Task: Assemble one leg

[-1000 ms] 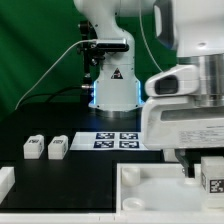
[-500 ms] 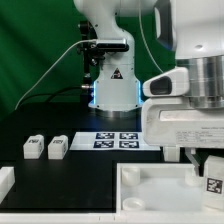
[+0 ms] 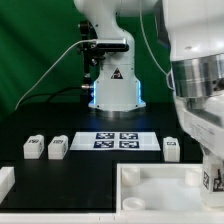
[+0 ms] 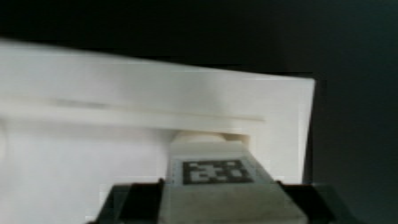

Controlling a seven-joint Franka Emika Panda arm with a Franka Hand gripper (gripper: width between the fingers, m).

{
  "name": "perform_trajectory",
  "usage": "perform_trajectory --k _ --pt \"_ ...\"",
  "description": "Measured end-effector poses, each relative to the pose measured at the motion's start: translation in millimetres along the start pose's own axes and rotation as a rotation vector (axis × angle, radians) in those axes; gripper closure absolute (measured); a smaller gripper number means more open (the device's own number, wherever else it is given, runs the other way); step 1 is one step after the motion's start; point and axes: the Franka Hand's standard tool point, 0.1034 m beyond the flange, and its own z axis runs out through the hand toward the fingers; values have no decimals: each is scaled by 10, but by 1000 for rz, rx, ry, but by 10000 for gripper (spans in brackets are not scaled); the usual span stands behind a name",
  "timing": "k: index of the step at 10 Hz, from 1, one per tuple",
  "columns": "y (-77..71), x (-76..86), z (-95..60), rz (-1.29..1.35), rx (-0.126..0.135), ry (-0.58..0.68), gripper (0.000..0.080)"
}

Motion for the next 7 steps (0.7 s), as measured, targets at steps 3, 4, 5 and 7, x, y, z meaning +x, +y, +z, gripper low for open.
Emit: perform_trajectory --k 3,4,5,7 --pt "-1 -7 2 67 3 -11 505" --pt "0 -7 4 43 3 -11 500" --pt "0 -7 4 14 3 -11 500" --pt "-15 72 -6 -227 9 -7 305"
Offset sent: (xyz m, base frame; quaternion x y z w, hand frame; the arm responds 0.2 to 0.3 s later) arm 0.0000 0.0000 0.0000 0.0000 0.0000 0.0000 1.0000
